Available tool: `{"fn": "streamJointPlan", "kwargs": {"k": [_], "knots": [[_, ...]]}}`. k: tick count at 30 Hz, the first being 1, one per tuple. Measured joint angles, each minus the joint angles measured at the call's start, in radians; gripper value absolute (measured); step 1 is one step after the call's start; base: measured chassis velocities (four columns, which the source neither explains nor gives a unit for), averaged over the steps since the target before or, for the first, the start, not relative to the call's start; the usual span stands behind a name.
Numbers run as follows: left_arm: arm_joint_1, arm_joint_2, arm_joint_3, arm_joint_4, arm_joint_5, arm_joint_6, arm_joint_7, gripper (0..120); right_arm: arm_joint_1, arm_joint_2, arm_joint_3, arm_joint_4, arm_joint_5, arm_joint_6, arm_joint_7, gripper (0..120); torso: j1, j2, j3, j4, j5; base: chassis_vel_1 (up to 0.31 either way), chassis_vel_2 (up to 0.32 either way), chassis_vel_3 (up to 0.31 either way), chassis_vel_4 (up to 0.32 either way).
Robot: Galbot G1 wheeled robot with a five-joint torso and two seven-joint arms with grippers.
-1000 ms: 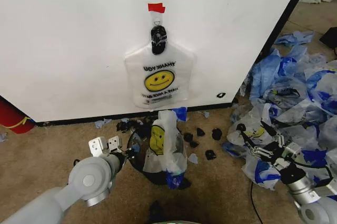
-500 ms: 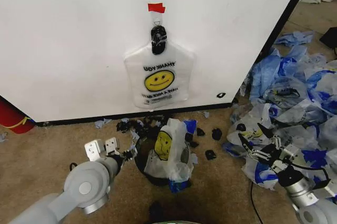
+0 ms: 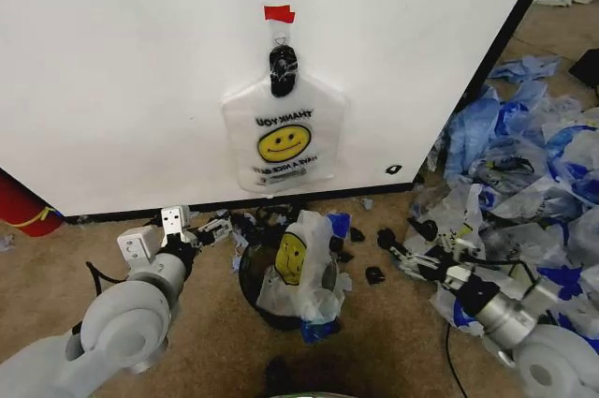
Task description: Pick up the garbage bag from the wall and place it over the trash bin.
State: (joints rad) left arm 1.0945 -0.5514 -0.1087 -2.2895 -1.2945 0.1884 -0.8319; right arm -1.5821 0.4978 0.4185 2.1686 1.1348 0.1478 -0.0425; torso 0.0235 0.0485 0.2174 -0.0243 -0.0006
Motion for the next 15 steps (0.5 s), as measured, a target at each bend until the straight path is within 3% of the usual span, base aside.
{"fn": "streamJointPlan", "kwargs": {"k": [2, 5, 9, 15], "knots": [[0.013, 0.004, -0.001, 0.009, 0.002, 0.000, 0.002, 100, 0.029, -0.015, -0.037, -0.004, -0.008, -0.020, 0.023, 100, 0.000, 0.000, 0.000, 0.0000, -0.0001, 0.000, 0.000, 0.000, 0.000], [0.052, 0.005, -0.011, 0.017, 0.005, -0.003, 0.003, 100, 0.147, -0.034, -0.189, -0.035, -0.016, -0.051, 0.052, 100, 0.000, 0.000, 0.000, 0.0012, -0.0008, 0.000, 0.000, 0.000, 0.000], [0.086, 0.011, -0.033, 0.019, -0.008, -0.004, 0.001, 100, 0.360, 0.006, -0.407, -0.100, -0.010, -0.066, 0.060, 100, 0.000, 0.000, 0.000, 0.0008, 0.0000, 0.000, 0.000, 0.000, 0.000], [0.130, 0.022, -0.060, 0.025, 0.012, -0.015, -0.002, 100, 0.530, 0.043, -0.587, -0.122, 0.006, -0.100, 0.117, 100, 0.000, 0.000, 0.000, 0.0009, -0.0004, 0.000, 0.000, 0.000, 0.000]]}}
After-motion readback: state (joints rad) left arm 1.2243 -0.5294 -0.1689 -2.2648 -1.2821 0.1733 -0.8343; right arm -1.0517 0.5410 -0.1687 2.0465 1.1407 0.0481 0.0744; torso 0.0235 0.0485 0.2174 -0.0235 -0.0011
